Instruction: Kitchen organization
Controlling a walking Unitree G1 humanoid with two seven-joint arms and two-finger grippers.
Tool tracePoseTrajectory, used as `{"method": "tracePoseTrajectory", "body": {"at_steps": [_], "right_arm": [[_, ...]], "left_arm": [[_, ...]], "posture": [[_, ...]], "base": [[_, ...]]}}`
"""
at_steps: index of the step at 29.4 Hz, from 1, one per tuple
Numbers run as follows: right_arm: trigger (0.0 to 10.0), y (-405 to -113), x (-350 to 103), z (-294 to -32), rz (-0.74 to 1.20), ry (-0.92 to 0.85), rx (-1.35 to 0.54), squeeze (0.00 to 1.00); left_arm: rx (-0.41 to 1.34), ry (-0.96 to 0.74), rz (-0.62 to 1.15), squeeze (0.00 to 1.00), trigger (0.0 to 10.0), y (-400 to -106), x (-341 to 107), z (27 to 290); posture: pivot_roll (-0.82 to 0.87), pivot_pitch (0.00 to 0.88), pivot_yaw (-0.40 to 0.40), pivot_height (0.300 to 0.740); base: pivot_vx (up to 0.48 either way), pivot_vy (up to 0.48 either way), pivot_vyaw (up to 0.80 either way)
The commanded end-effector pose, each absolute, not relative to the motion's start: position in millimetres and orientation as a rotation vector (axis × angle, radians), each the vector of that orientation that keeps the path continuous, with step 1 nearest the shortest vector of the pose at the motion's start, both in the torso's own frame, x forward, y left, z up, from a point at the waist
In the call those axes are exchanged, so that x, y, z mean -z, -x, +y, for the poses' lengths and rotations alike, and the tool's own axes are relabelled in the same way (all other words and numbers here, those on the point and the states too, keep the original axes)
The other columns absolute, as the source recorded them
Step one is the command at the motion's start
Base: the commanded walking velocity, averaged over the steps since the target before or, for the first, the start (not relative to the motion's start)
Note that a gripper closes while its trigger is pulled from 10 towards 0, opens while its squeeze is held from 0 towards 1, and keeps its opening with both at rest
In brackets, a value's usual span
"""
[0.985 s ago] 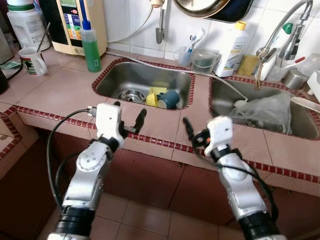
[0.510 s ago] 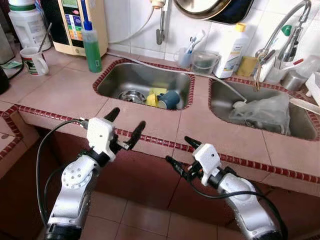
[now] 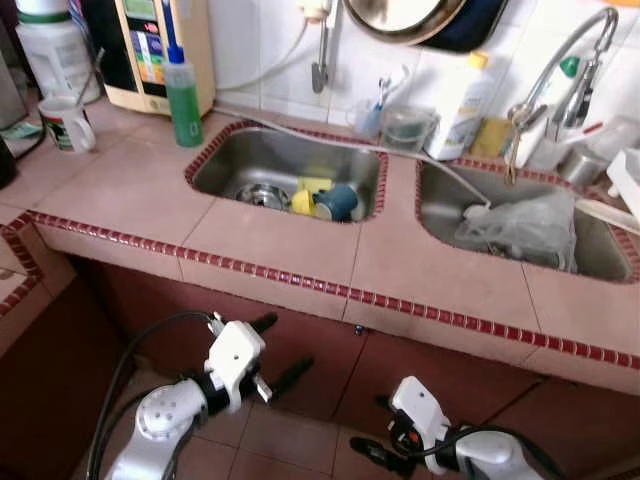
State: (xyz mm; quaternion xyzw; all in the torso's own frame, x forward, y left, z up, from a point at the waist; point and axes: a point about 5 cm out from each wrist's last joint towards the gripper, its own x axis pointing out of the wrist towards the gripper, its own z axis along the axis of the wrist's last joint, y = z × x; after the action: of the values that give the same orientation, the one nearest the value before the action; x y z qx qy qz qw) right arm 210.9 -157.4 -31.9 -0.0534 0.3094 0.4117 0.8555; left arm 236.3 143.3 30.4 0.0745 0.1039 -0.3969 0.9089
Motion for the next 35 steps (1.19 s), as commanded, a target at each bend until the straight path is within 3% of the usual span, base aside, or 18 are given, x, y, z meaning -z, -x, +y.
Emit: {"method": "tracePoseTrajectory", "body": {"at_steps": [1,10,12,28,35], "right_arm": [[10.0,-212,37,-166,0.681,0.1,-0.79,0.0],[10.0,-192,67,-169,0.827,0.042,-0.573,0.0],[10.0,-184,75,-171,0.86,0.013,-0.447,0.0],[10.0,-138,98,-200,1.016,-0.027,-0.02,0.0],[10.0,-126,103,-200,1.045,-0.011,0.021,0.0]], "left_arm": [[0.821,-0.158,0.283,0.0,10.0,-233,-16,144],[0.728,-0.115,0.655,0.0,10.0,-205,47,152],[0.651,-0.124,0.795,0.0,10.0,-189,67,156],[0.351,-0.187,1.018,0.0,10.0,-165,90,181],[0.394,-0.231,1.042,0.0,10.0,-160,94,172]], "posture": [[0.07,0.0,-0.082,0.731],[0.04,0.0,-0.051,0.731],[0.03,0.0,-0.036,0.731],[-0.01,0.0,-0.002,0.731],[0.0,0.0,-0.018,0.731]], "base": [[0.0,0.0,0.0],[0.0,0.0,0.0],[0.0,0.0,0.0],[0.0,0.0,0.0],[0.0,0.0,0.0]]}}
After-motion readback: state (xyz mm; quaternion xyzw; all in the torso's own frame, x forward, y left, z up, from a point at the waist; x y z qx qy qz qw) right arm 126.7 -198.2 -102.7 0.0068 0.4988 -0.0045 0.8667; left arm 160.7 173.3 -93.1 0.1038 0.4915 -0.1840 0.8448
